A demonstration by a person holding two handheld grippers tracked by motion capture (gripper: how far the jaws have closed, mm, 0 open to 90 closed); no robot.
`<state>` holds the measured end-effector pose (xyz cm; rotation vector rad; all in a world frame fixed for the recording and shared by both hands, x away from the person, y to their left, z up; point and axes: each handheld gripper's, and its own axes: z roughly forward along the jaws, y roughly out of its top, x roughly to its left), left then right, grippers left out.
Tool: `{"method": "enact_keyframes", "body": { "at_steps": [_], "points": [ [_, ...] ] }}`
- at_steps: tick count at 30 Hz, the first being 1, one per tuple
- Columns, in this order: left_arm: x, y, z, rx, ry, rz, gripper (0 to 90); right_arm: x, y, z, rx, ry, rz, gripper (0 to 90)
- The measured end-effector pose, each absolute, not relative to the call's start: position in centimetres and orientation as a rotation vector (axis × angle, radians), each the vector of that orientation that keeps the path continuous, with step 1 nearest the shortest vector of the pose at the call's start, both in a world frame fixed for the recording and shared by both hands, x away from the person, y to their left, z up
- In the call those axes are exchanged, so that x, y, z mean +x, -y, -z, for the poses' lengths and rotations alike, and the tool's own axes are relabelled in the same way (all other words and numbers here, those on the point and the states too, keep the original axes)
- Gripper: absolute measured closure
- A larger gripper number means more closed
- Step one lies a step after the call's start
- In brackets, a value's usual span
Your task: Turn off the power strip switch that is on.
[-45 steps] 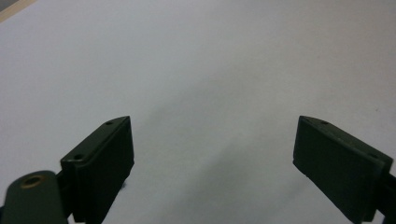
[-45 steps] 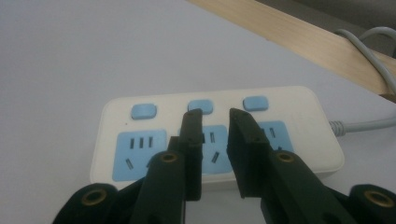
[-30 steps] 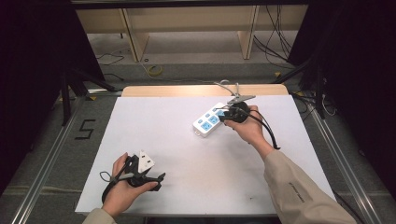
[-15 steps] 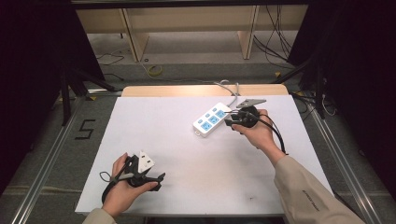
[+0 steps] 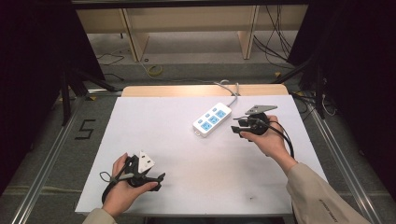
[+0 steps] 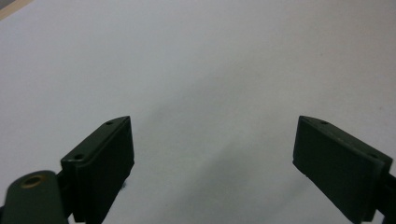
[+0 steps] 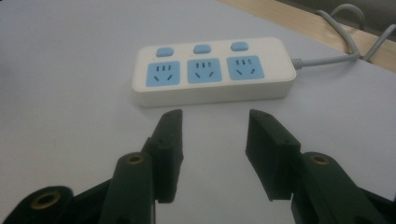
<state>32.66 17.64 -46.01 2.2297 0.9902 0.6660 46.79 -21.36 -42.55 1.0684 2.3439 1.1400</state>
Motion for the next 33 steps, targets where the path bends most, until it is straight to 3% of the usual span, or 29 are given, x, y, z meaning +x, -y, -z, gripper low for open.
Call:
{"method": "enact_keyframes", "body": {
  "at_steps": [33],
  "points": [
    [32.6, -17.7, 46.1, 2.221, -1.003, -0.661, 12.1, 37.0, 28.6, 43.9, 1.035, -2.326, -1.227, 34.5]
  ]
}}
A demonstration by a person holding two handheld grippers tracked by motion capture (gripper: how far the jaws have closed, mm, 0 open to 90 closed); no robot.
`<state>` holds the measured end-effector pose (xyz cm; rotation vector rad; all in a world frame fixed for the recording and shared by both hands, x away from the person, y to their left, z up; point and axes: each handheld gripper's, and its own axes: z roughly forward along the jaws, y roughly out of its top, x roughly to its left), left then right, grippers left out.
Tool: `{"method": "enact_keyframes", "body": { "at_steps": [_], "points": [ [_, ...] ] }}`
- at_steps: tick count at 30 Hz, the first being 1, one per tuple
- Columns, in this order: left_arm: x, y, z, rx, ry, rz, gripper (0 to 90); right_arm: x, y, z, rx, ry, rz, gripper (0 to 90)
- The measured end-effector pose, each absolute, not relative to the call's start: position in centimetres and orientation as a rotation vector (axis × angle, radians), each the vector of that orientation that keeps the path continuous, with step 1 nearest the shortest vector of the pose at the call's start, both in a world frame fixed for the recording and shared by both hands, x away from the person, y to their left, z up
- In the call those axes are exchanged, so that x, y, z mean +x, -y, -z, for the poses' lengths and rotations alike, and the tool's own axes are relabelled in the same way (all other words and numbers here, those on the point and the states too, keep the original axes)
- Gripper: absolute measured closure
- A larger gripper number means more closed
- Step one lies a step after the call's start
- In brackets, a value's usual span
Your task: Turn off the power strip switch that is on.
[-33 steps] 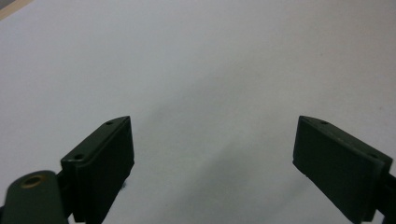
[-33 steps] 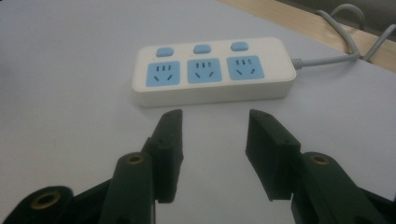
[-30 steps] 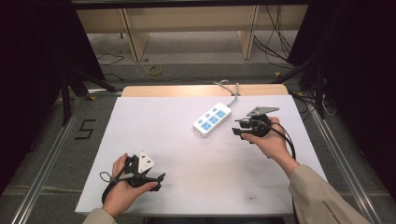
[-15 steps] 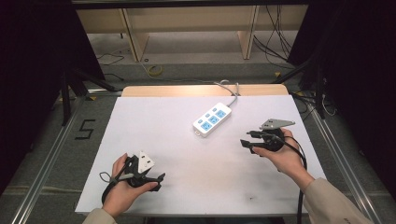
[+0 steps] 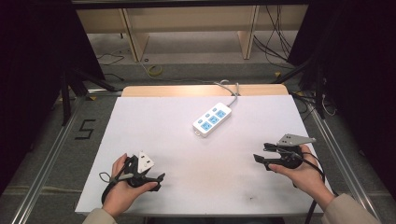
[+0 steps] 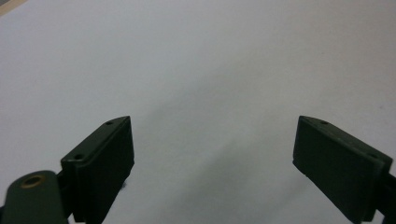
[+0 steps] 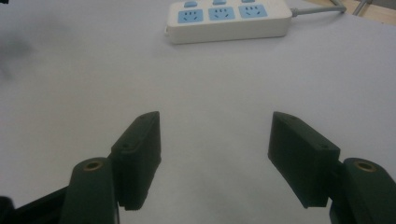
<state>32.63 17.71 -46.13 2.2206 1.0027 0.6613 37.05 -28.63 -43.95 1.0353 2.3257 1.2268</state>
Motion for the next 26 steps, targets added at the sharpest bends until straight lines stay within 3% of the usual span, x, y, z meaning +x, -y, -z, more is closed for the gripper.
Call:
{"method": "enact_keyframes", "body": {
  "at_steps": [12, 26],
  "points": [
    [32.6, -17.8, 46.2, 2.216, -1.006, -0.653, 12.1, 34.4, 30.0, 44.4, 1.033, -2.334, -1.232, 31.3],
    [32.4, -17.5, 45.8, 2.203, -0.992, -0.650, 12.1, 33.8, 30.5, 44.4, 1.023, -2.312, -1.199, 31.1]
  ]
}}
